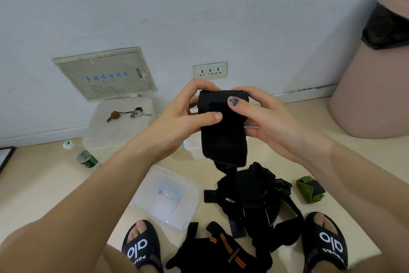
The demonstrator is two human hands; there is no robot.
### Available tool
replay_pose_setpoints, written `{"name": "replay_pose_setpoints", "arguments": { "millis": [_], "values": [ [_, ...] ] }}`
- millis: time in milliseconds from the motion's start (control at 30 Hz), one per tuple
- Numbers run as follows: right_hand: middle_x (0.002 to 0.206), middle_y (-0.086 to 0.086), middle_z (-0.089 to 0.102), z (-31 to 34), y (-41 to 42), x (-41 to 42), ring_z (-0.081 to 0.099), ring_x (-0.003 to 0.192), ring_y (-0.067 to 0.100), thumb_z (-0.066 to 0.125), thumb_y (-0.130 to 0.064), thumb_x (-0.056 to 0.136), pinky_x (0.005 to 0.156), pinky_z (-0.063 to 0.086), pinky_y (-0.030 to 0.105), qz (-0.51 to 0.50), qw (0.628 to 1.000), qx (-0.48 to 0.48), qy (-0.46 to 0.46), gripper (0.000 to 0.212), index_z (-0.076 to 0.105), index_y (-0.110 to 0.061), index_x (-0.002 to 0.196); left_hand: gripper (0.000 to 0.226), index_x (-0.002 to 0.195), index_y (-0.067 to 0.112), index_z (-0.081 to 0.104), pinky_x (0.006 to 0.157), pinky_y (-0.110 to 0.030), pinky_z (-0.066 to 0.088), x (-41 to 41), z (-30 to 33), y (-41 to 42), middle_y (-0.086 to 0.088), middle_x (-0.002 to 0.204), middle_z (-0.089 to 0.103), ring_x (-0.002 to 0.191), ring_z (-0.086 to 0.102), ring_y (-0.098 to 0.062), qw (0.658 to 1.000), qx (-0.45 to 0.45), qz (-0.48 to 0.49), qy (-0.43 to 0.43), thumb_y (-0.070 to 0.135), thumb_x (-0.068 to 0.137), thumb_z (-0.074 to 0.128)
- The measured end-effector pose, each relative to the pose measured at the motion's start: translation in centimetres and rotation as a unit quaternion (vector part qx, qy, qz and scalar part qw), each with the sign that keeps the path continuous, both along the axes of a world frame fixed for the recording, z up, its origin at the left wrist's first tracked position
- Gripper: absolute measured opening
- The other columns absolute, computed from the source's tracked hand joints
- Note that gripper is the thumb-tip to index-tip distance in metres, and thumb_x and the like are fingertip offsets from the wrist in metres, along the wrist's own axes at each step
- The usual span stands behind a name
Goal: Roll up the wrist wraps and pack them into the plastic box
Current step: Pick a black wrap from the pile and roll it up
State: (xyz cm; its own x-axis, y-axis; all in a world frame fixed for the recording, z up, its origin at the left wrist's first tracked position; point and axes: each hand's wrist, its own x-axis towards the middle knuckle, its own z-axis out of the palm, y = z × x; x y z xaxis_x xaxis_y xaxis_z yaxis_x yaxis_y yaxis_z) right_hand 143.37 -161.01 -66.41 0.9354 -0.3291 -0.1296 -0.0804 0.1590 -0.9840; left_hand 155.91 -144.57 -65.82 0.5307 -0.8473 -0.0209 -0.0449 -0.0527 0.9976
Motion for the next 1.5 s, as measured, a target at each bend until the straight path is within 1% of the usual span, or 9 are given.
{"name": "replay_pose_setpoints", "arguments": {
  "millis": [233,367,600,767,900,1100,1233,1400,1500],
  "values": [
    [0.117,0.029,0.068,-0.6,-0.2,0.2,0.073,0.100,0.032,0.074,-0.014,0.092,0.091,0.059,0.041,-0.027,0.999,-0.013,-0.024,0.032,0.068,-0.015,0.123,0.045,0.125,0.028,0.056,0.093,-0.033,0.056,-0.2,-0.4,-0.3,-0.004,0.114,0.064,0.099,0.066,-0.016,0.999,0.012,0.004,0.032,0.016,0.085,0.072],
    [0.110,0.025,0.068,-0.8,-0.2,0.2,0.071,0.103,0.036,0.081,-0.015,0.083,0.095,0.058,0.045,-0.026,0.999,-0.029,-0.037,0.038,0.070,-0.019,0.119,0.022,0.123,0.021,0.058,0.084,-0.026,0.055,-0.6,-0.3,-0.5,0.006,0.101,0.067,0.091,0.068,-0.011,0.997,0.016,0.029,0.071,0.024,0.102,0.061],
    [0.118,0.014,0.069,-0.4,-0.3,0.1,0.073,0.105,0.027,0.081,-0.011,0.085,0.095,0.059,0.042,-0.012,1.000,-0.005,-0.006,0.046,0.065,-0.023,0.127,0.034,0.119,0.014,0.064,0.087,-0.031,0.057,0.1,-0.4,-0.3,-0.007,0.113,0.067,0.101,0.069,-0.018,0.998,-0.006,0.045,0.038,0.021,0.087,0.072],
    [0.089,-0.012,0.073,0.3,-0.2,0.2,0.072,0.084,0.007,0.069,-0.040,0.094,0.084,0.060,0.036,-0.005,0.998,0.031,0.054,0.031,0.067,-0.026,0.123,0.041,0.123,0.013,0.064,0.100,-0.044,0.056,-0.5,-0.8,-0.4,-0.015,0.124,0.065,0.106,0.069,-0.024,0.999,-0.005,0.048,-0.007,0.017,0.084,0.075],
    [0.101,-0.004,0.073,0.3,0.1,0.4,0.072,0.088,0.007,0.068,-0.045,0.094,0.082,0.060,0.035,-0.036,0.997,0.008,0.064,0.034,0.069,-0.022,0.119,0.042,0.122,0.013,0.064,0.102,-0.048,0.055,-0.9,-0.9,-0.5,-0.017,0.127,0.063,0.108,0.068,-0.030,0.998,-0.012,0.051,-0.015,0.016,0.083,0.076],
    [0.105,0.001,0.075,0.3,0.4,0.4,0.076,0.085,0.010,0.064,-0.053,0.095,0.082,0.062,0.036,-0.054,0.994,-0.034,0.090,0.041,0.069,-0.020,0.119,0.046,0.122,0.014,0.063,0.091,-0.034,0.058,-0.9,-0.5,-0.6,-0.009,0.126,0.063,0.097,0.072,-0.022,0.998,-0.017,0.057,-0.033,0.011,0.079,0.078],
    [0.110,0.000,0.077,0.2,0.6,0.2,0.077,0.095,0.022,0.062,-0.048,0.098,0.087,0.060,0.039,-0.010,0.996,0.013,0.083,0.038,0.068,-0.022,0.125,0.051,0.124,0.014,0.061,0.090,-0.033,0.059,-0.8,-0.4,-0.4,-0.008,0.128,0.062,0.098,0.072,-0.022,0.998,-0.022,0.055,-0.020,0.007,0.077,0.078],
    [0.112,0.008,0.076,0.3,0.5,0.2,0.075,0.093,0.019,0.068,-0.033,0.096,0.074,0.057,0.029,-0.031,0.999,0.010,0.041,0.031,0.069,-0.014,0.121,0.075,0.139,0.025,0.054,0.101,-0.032,0.055,-0.7,-0.5,-0.5,-0.002,0.136,0.059,0.110,0.070,-0.012,0.998,0.030,0.062,0.002,0.014,0.070,0.081],
    [0.111,0.010,0.076,0.1,0.4,0.2,0.076,0.093,0.021,0.072,-0.026,0.094,0.078,0.057,0.032,-0.039,0.999,0.001,0.026,0.029,0.068,-0.014,0.120,0.061,0.136,0.029,0.056,0.097,-0.036,0.058,-0.8,-0.3,-0.2,-0.002,0.129,0.064,0.112,0.070,-0.016,0.998,0.058,0.024,0.010,0.019,0.080,0.078]
  ]
}}
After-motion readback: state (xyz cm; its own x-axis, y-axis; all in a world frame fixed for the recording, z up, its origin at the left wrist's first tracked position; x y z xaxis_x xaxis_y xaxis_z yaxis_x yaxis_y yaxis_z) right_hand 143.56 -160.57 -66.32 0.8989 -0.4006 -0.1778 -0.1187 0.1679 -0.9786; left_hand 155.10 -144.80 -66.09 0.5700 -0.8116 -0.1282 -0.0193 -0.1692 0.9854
